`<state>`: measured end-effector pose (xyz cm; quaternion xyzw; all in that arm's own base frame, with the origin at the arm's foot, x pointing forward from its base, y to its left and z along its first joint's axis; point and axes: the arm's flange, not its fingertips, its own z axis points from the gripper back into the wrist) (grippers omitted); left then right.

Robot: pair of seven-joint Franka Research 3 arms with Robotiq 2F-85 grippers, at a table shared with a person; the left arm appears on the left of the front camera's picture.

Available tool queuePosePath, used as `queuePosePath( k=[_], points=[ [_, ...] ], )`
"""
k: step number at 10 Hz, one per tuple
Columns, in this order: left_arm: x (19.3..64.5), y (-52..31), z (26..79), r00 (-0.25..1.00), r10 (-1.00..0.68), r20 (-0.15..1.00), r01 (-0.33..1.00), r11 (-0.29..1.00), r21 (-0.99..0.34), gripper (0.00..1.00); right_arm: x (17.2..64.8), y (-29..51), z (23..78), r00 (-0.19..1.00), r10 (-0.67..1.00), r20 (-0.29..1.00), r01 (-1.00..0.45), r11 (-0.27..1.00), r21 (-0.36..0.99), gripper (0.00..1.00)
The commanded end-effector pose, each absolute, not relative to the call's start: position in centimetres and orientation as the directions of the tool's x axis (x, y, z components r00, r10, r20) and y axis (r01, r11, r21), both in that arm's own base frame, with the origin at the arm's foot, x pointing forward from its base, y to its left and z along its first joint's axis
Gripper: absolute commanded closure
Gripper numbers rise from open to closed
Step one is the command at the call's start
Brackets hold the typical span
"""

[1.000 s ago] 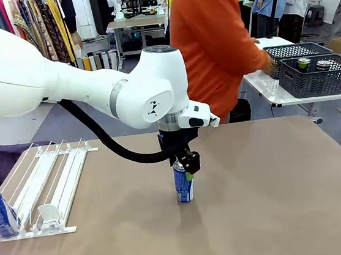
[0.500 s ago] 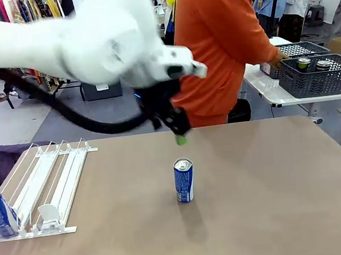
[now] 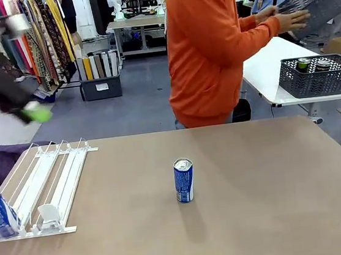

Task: Retrieve and store the cans from the dispenser.
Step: Pick up one can from the Automatic Can Dispenser and place it in the middle of the table.

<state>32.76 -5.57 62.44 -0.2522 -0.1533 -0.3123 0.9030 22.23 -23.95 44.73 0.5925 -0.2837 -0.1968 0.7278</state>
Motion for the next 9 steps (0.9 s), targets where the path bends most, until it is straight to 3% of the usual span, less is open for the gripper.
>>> queuePosePath(
  k=[1, 4, 6, 9],
  points=[
    [30.7, 2.1, 59.4, 0.842, -0.275, 0.464, 0.502, 0.716, -0.485, 0.00, 22.1, -24.1, 45.0, 0.762, -0.619, 0.190, -0.063, 0.221, 0.973, 0.00],
    [28.1, 12.7, 53.3, 0.912, 0.051, 0.408, 0.296, 0.607, -0.738, 0.00, 22.1, -24.1, 45.0, 0.762, -0.619, 0.190, -0.063, 0.221, 0.973, 0.00],
    [27.6, 15.0, 51.1, 0.900, 0.156, 0.406, 0.270, 0.531, -0.803, 0.00, 22.1, -24.1, 45.0, 0.762, -0.619, 0.190, -0.063, 0.221, 0.973, 0.00],
    [26.7, 15.8, 51.3, 0.922, 0.117, 0.369, 0.240, 0.575, -0.782, 0.00, 22.1, -24.1, 45.0, 0.762, -0.619, 0.190, -0.063, 0.221, 0.973, 0.00]
  ],
)
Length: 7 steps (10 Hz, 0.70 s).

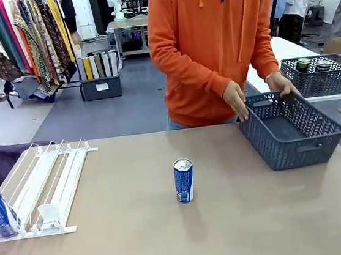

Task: Retrieve and store the cans from the dispenser.
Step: Pick up one can from the Automatic Can Dispenser and place it in the middle of the table.

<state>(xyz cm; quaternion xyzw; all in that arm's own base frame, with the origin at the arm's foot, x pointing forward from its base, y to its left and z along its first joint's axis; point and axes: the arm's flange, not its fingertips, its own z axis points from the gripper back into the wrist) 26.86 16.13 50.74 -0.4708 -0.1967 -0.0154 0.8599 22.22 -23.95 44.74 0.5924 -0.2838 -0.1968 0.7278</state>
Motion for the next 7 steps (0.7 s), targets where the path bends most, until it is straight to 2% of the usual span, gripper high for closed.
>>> queuePosePath(
  k=[1, 7],
  points=[
    [26.73, 15.85, 51.31, 0.922, 0.117, 0.369, 0.240, 0.575, -0.782, 0.00, 22.14, -24.05, 44.98, 0.762, -0.619, 0.190, -0.063, 0.221, 0.973, 0.00],
    [26.73, 15.85, 51.31, 0.922, 0.117, 0.369, 0.240, 0.575, -0.782, 0.00, 22.14, -24.05, 44.98, 0.762, -0.619, 0.190, -0.063, 0.221, 0.973, 0.00]
  ],
)
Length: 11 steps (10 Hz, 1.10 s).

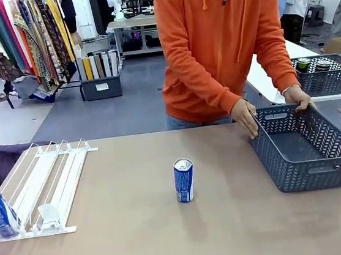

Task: Retrieve and store the cans from the dispenser.
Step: Pick up one can from the Automatic Can Dispenser and place it in the middle of the table.

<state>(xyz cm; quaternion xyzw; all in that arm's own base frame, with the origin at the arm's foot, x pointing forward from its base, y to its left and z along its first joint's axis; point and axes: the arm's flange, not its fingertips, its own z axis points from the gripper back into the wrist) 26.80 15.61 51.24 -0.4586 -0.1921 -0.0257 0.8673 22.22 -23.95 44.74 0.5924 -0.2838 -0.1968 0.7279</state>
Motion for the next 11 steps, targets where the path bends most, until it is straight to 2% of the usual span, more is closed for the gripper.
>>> queuePosePath(
  k=[1, 2, 3, 6, 8, 9, 11],
  points=[
    [26.7, 15.8, 51.3, 0.922, 0.117, 0.369, 0.240, 0.575, -0.782, 0.00, 22.1, -24.1, 45.0, 0.762, -0.619, 0.190, -0.063, 0.221, 0.973, 0.00],
    [26.8, 15.6, 51.2, 0.925, 0.132, 0.357, 0.221, 0.578, -0.786, 0.00, 22.1, -24.1, 45.0, 0.762, -0.619, 0.190, -0.063, 0.221, 0.973, 0.00],
    [27.0, 13.9, 52.3, 0.949, 0.017, 0.316, 0.213, 0.705, -0.677, 0.00, 22.1, -24.1, 45.0, 0.762, -0.619, 0.190, -0.063, 0.221, 0.973, 0.00],
    [28.7, 10.3, 52.1, 0.957, -0.100, 0.274, 0.201, 0.907, -0.371, 0.00, 22.1, -24.1, 45.0, 0.762, -0.619, 0.190, -0.063, 0.221, 0.973, 0.00],
    [30.0, 8.3, 51.9, 0.949, -0.153, 0.276, 0.203, 0.965, -0.165, 0.00, 22.1, -24.1, 45.0, 0.762, -0.619, 0.190, -0.063, 0.221, 0.973, 0.00],
    [30.7, 7.8, 51.3, 0.947, -0.137, 0.291, 0.163, 0.985, -0.065, 0.00, 22.1, -24.1, 45.0, 0.762, -0.619, 0.190, -0.063, 0.221, 0.973, 0.00],
    [31.4, 6.7, 49.7, 0.953, -0.131, 0.271, 0.150, 0.988, -0.048, 0.00, 22.1, -24.1, 45.0, 0.762, -0.619, 0.190, -0.063, 0.221, 0.973, 0.00]
  ],
)
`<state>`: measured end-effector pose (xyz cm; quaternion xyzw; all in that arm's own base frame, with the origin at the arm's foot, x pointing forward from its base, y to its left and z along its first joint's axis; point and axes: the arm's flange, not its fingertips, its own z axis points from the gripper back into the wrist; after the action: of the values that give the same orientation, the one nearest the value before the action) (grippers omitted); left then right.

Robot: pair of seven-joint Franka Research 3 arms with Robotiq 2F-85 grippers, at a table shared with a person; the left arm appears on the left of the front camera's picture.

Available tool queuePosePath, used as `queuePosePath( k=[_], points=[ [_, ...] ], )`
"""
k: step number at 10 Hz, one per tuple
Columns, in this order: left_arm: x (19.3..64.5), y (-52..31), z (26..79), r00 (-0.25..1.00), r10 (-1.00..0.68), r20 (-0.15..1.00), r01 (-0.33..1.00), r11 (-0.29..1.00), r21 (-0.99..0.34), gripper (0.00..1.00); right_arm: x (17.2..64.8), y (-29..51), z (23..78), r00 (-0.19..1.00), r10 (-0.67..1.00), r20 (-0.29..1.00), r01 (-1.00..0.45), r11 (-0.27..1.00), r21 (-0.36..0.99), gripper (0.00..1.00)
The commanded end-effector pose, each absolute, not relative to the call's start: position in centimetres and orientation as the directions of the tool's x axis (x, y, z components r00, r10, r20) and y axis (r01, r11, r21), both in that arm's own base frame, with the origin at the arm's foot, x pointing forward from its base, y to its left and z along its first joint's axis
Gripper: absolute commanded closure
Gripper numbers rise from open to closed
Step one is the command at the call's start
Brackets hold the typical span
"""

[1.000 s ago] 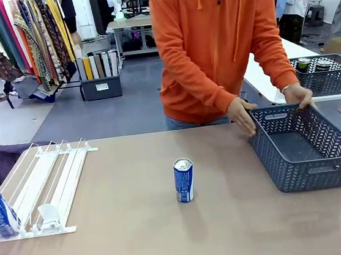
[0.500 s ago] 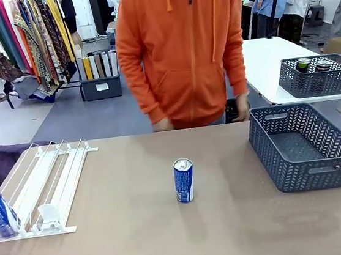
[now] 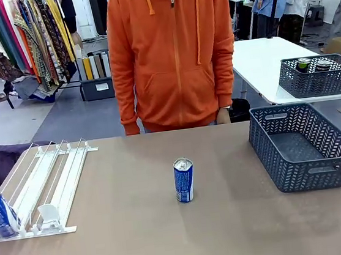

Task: Retrieve and store the cans from the dispenser.
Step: Pick up one can from the Automatic Can Dispenser and place it in the middle of the table.

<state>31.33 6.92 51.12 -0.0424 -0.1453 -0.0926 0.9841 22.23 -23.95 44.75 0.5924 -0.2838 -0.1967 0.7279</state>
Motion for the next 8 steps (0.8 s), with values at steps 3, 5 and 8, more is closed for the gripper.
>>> queuePosePath(
  k=[3, 5, 8],
  points=[
    [32.8, 5.7, 46.6, 0.951, -0.124, 0.283, 0.145, 0.988, -0.056, 0.00, 22.1, -24.1, 45.0, 0.762, -0.619, 0.190, -0.063, 0.221, 0.973, 0.00],
    [33.8, 5.1, 44.2, 0.957, -0.120, 0.265, 0.145, 0.986, -0.077, 0.00, 22.1, -24.1, 45.0, 0.762, -0.619, 0.190, -0.063, 0.221, 0.973, 0.00],
    [34.5, 4.2, 41.7, 0.979, -0.126, 0.160, 0.144, 0.984, -0.107, 0.00, 22.1, -24.1, 45.0, 0.762, -0.619, 0.190, -0.063, 0.221, 0.973, 0.00]
  ],
)
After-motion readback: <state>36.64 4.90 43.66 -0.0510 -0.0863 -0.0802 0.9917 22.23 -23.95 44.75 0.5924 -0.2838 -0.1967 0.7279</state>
